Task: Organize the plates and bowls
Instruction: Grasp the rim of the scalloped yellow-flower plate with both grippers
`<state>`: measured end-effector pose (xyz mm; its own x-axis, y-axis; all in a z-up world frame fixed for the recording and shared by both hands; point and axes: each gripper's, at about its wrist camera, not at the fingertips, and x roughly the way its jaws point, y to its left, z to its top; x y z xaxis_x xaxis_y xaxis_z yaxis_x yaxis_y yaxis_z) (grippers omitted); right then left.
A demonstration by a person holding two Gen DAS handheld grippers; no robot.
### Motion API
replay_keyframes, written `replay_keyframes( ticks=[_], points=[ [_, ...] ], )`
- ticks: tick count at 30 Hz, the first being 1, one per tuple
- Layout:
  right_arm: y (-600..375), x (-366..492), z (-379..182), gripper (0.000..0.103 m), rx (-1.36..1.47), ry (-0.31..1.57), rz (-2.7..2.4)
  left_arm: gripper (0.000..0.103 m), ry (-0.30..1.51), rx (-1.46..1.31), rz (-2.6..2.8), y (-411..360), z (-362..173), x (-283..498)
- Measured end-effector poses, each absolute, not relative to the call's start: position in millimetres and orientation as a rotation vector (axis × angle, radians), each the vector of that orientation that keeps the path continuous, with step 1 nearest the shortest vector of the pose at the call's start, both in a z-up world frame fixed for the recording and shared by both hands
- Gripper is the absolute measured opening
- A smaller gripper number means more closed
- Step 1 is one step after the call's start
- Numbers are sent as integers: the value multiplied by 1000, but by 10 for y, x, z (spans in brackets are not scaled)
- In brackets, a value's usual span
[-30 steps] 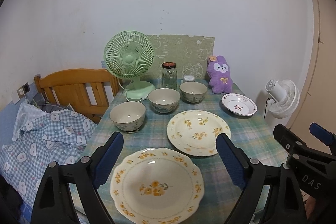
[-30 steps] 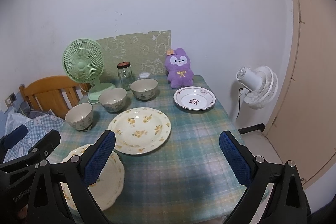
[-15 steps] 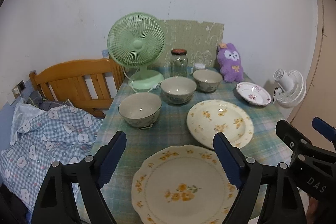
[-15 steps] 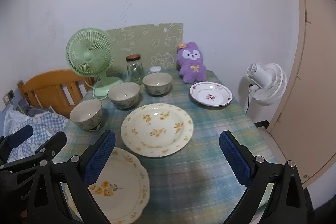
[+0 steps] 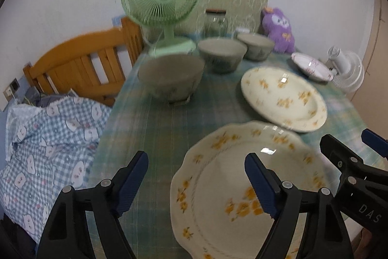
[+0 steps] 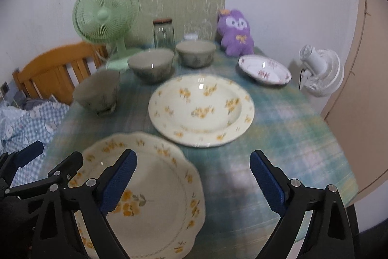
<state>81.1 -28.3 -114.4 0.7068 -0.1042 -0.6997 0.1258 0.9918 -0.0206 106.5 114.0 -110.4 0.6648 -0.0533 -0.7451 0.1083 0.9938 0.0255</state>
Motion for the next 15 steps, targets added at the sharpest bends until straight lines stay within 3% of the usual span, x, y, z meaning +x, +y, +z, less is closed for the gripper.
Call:
replay_keyframes(
  ticks=[10, 15],
  points=[
    [-197, 951, -1627, 90, 41, 893, -158, 77, 938, 59, -126, 1214, -1486, 1226],
    [-223, 1020, -1816, 79, 56, 961, -179, 72, 974, 59, -160, 1207, -1614, 1275]
  ],
)
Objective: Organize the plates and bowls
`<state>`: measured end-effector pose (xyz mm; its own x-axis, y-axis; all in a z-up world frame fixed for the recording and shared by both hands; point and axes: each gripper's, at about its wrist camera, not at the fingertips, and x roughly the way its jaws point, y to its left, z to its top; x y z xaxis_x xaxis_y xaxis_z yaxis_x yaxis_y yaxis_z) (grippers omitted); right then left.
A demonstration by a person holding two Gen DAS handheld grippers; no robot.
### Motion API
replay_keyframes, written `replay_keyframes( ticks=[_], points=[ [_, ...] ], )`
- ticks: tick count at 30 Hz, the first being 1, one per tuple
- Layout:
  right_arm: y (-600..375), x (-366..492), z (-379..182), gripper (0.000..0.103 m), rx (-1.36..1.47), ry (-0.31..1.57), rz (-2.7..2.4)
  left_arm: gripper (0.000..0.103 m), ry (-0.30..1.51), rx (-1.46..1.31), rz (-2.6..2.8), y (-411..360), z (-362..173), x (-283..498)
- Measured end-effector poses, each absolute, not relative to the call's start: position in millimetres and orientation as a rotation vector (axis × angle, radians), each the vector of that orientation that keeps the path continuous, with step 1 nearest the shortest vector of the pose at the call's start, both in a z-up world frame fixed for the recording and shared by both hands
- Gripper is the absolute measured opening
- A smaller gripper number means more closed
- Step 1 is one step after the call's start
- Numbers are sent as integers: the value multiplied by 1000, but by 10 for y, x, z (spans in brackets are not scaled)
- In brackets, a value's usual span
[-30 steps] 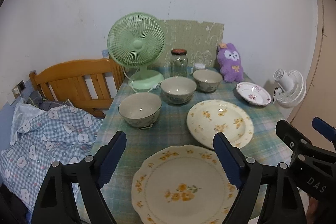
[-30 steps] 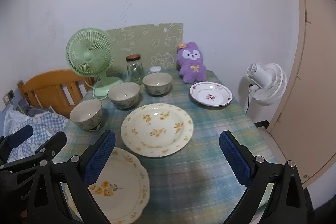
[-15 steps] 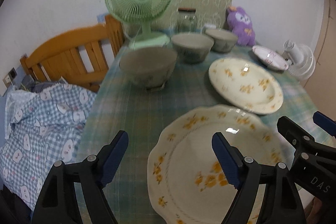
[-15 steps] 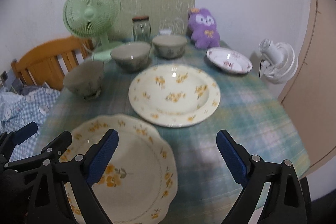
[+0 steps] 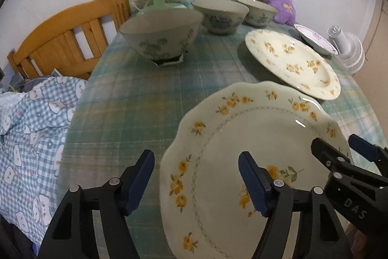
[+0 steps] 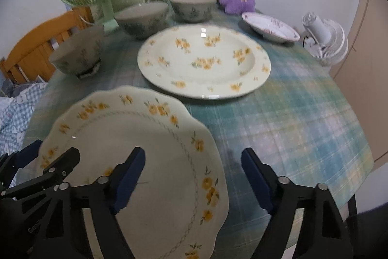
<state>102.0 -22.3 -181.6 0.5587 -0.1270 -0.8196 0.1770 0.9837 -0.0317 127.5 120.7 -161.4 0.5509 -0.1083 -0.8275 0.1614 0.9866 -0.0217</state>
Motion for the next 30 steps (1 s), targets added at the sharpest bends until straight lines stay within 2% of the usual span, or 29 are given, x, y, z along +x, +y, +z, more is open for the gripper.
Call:
replay_keyframes(
  ticks=[4, 8, 11, 15, 25, 30],
  points=[
    [-229, 1053, -1898, 70, 65, 1000, -181, 66, 1021, 46, -180, 1185, -1688, 1307],
    [-226, 1072, -1949, 60, 77, 1033, -174, 66, 1032, 29, -185, 1202, -1695, 1337],
    [-221, 1081, -1961, 60, 82, 1038, -184, 67, 1026, 40, -190, 1196, -1698, 1326],
    [-216, 1080, -1959, 60, 80, 1029, -197, 74, 1031, 37, -218, 1191, -1728, 1328],
    [-248, 1039, -1903, 60, 108, 1061, -182, 73, 1075, 19, -199, 1159, -1664, 1287],
    [-337, 983, -1764, 60, 118, 1053, -182, 71, 1055, 50, -195, 1027, -1463, 1198]
  ],
)
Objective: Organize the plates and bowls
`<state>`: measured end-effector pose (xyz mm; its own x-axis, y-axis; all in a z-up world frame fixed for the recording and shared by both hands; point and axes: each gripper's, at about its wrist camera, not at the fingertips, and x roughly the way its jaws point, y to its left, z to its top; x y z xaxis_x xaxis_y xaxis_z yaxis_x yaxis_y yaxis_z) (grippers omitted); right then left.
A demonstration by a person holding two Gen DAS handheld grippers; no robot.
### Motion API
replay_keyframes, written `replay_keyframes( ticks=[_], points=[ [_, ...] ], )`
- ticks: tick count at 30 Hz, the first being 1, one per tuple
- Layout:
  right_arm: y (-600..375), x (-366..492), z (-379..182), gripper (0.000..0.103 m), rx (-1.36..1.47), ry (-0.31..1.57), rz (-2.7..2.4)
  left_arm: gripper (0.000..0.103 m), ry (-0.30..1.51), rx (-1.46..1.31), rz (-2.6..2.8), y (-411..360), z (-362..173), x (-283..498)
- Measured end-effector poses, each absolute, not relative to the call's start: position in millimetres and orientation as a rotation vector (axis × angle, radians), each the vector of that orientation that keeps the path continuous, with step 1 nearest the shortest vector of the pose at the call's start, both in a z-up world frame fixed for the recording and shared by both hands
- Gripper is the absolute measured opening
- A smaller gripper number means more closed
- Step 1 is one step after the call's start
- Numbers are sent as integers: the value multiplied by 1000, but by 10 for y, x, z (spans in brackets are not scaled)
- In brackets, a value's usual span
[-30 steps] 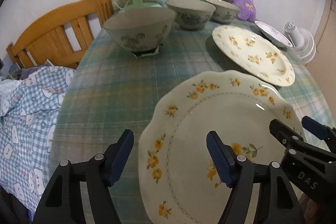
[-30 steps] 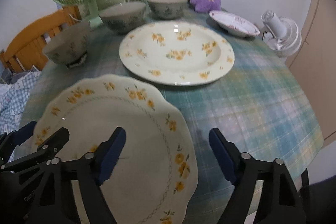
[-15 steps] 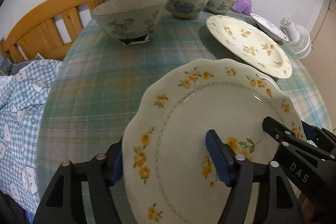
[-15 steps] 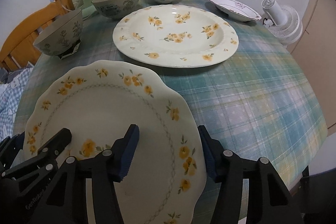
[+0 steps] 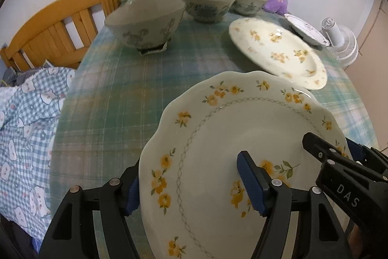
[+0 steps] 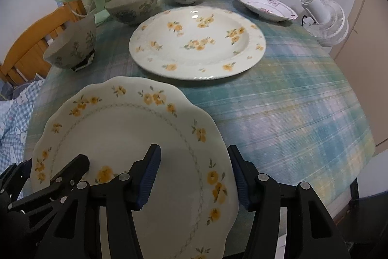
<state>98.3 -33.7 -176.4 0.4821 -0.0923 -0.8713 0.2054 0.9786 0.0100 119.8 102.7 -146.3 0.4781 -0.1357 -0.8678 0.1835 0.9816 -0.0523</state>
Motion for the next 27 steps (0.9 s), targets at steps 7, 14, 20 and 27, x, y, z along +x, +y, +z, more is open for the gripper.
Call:
replay_keyframes(
  ticks=[7, 14, 20, 27],
  points=[
    [-550, 944, -1523, 60, 124, 1022, -164, 71, 1011, 63, -185, 771, -1242, 1186],
    [-979, 939, -1364, 60, 130, 990, -169, 71, 985, 65, -191, 363, -1117, 1222],
    [-1436, 948, -1298, 60, 132, 984, -180, 70, 977, 60, -203, -124, -1069, 1252],
    [-2029, 988, -1285, 60, 118, 986, -202, 70, 984, 45, -215, -670, -1123, 1277]
  ],
)
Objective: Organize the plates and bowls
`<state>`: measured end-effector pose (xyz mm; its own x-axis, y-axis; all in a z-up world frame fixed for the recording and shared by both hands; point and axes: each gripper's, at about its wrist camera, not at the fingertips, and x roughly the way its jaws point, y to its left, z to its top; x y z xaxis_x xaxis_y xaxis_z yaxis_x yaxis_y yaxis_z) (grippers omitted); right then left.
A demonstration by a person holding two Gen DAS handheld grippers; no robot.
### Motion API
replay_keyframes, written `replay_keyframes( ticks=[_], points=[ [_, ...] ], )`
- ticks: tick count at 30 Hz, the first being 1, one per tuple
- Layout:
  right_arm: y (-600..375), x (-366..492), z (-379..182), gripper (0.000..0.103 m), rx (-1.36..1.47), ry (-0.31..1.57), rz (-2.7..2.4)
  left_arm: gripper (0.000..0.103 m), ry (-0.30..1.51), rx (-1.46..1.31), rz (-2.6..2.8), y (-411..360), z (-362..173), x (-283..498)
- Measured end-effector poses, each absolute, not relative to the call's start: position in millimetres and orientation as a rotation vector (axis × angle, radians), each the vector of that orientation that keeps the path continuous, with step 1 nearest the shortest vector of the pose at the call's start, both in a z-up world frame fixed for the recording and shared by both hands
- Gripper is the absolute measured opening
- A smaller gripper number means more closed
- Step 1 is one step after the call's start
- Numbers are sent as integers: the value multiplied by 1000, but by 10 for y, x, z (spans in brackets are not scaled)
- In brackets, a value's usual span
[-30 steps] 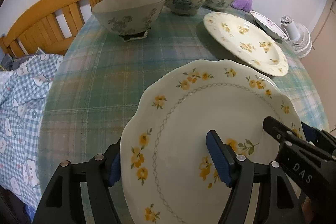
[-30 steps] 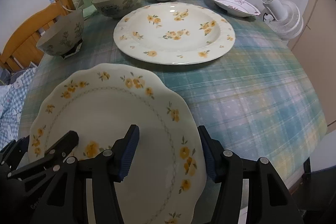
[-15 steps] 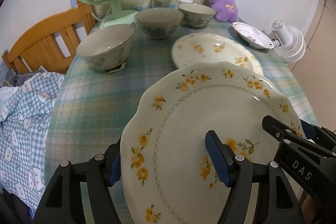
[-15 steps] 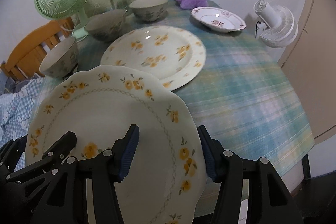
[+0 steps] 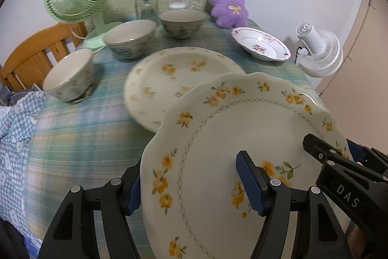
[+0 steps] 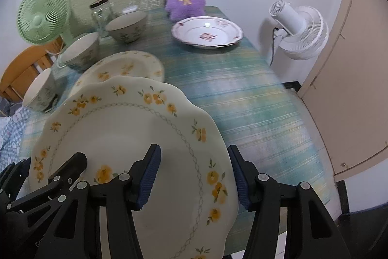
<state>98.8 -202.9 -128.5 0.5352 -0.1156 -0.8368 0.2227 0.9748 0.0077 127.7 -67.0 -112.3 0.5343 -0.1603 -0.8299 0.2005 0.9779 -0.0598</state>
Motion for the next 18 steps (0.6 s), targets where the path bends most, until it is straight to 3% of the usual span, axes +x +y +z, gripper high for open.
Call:
replay_keyframes(
  ticks=[18],
  points=[
    [-3134, 1120, -1721, 60, 123, 1025, -228, 69, 1031, 40, -220, -1684, -1612, 1494]
  ],
)
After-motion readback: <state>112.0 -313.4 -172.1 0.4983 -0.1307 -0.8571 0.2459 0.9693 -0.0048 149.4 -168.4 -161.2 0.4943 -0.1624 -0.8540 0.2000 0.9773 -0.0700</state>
